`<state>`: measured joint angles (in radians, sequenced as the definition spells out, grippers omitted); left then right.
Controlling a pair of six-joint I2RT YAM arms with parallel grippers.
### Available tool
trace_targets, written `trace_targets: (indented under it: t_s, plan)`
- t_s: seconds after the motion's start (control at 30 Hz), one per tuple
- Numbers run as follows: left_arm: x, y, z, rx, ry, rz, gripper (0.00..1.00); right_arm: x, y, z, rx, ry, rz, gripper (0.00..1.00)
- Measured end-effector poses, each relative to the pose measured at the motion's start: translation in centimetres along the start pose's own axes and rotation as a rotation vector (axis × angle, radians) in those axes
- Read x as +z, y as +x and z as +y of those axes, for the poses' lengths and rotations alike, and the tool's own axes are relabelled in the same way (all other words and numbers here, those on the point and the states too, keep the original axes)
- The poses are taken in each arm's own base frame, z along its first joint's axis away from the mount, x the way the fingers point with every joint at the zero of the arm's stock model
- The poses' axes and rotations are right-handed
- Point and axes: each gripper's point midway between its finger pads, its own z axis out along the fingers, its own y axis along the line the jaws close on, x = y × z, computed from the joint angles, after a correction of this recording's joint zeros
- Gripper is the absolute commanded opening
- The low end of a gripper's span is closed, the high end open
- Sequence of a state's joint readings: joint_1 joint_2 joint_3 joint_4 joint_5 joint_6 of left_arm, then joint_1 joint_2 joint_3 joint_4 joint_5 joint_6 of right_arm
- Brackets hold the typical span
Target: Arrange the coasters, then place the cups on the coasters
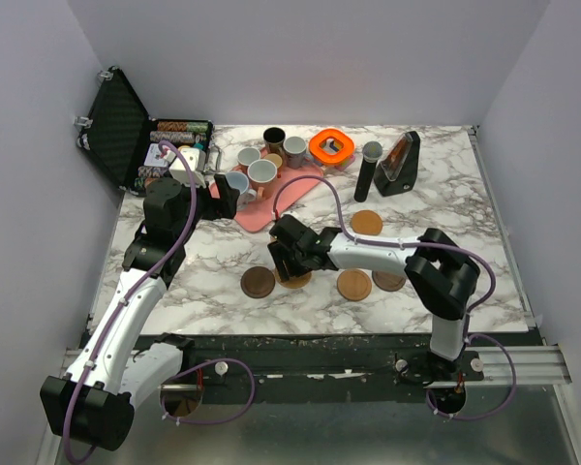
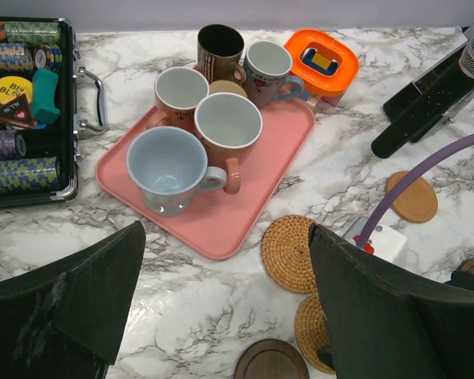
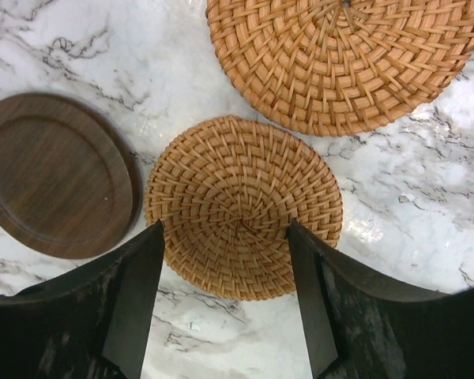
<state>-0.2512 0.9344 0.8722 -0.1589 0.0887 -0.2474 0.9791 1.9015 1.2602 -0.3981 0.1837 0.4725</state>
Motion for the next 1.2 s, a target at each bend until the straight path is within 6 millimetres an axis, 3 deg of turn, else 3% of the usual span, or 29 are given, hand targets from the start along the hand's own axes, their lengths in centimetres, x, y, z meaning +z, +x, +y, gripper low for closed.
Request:
trace_targets:
  t_s: [0.2,0.4,0.63,0.97,1.2]
  plan:
    - [0.0,0.0,0.0,0.0,0.0,0.0,0.93,-1.4,-0.3,1.1,-0.067,-0.048,-0.032,0.74]
    - [-0.1,-0.2,0.1,0.0,-0.006,-0.007,0.95,-3.0,-1.4,5.4,-0.182,-0.168,-0.114,0.73]
    - [-0.4,-0.4,0.6,0.001,-0.037,-0.021,0.97,-2.0,-2.9,9.5,-0.269,-0.224,-0.157,0.73]
    - [-0.4,-0.5,0.9,-0.004,-0.056,-0.025,0.97,0.6,0.6,11.5,-0.389,-0.273,-0.061,0.68]
    - [-0.4,-0.5,0.9,-0.006,-0.056,-0.025,0.97,0.1,1.6,12.5,-0.421,-0.319,-0.028,0.65]
